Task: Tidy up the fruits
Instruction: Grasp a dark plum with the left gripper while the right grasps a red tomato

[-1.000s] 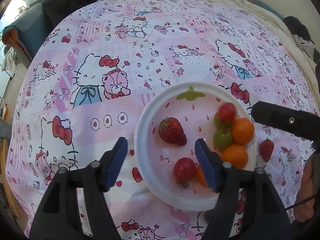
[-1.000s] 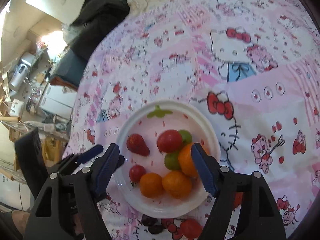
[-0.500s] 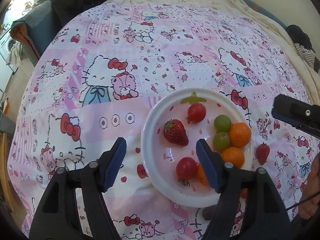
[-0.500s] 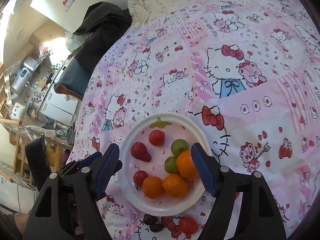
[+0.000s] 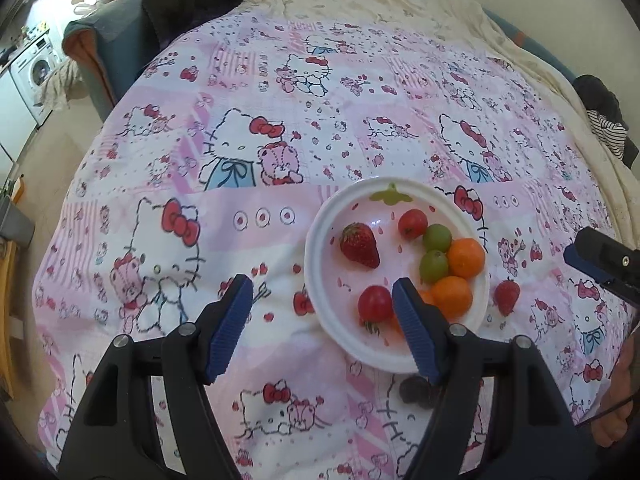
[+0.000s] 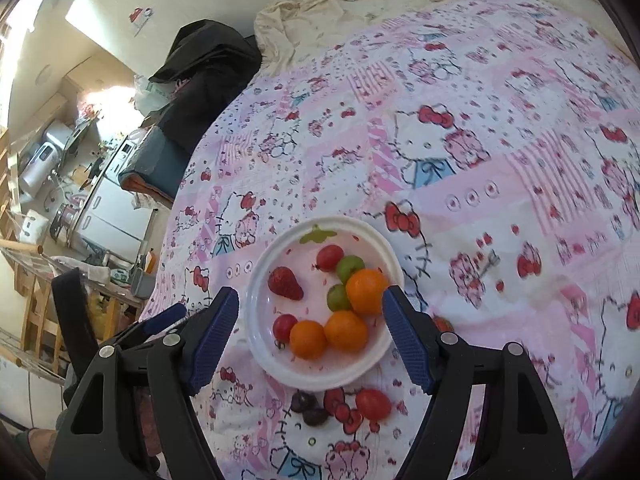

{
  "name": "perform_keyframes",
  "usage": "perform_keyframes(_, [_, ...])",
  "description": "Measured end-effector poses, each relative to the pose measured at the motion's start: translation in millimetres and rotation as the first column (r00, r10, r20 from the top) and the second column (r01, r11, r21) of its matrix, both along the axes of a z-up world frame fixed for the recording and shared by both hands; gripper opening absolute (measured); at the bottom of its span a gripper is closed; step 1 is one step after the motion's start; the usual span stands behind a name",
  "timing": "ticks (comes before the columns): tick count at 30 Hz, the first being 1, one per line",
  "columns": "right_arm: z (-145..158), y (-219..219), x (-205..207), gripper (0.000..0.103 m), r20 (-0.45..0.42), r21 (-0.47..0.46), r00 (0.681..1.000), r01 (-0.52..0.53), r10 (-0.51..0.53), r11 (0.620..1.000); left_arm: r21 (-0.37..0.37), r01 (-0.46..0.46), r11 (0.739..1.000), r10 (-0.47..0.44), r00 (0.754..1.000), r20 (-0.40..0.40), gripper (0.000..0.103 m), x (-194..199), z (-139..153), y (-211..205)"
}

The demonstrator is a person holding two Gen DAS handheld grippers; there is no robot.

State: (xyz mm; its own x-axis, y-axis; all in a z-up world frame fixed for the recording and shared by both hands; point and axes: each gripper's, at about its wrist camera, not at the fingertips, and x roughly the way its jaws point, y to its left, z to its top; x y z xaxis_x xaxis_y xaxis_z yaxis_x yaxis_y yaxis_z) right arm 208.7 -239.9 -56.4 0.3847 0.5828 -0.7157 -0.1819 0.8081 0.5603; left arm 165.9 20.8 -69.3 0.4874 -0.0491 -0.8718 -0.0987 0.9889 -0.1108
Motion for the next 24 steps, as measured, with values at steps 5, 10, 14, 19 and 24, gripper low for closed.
perform_keyframes(5, [-2, -10, -15, 0.077, -0.023, -0.005, 0.999, 0.028, -0.028, 1.000, -0.011, 0.001, 1.000, -0.001, 1.000, -0.012, 0.069, -17, -2, -3])
perform_keyframes(10, [-5, -16, -31, 0.077, -0.046, -0.002, 0.998, 0.045, -0.045, 0.999, -0.028, 0.002, 1.000, -0.003, 1.000, -0.026, 0.069, -33, -5, -7])
perform_keyframes(14, [-4, -19, -45, 0.077, -0.052, -0.006, 0.998, 0.047, -0.047, 0.999, -0.040, -0.004, 0.999, 0.003, 1.000, -0.024, 0.069, -42, -5, -8])
perform_keyframes(19, [-8, -20, -63, 0.077, -0.058, -0.031, 0.997, 0.055, -0.057, 0.998, -0.042, -0.014, 0.999, 0.012, 0.999, -0.041, 0.069, -47, -11, -8])
perform_keyframes(24, [-17, -20, -70, 0.077, -0.057, -0.082, 0.997, 0.053, -0.057, 0.995, -0.106, -0.050, 0.993, 0.034, 0.989, -0.143, 0.049, -42, -35, -4])
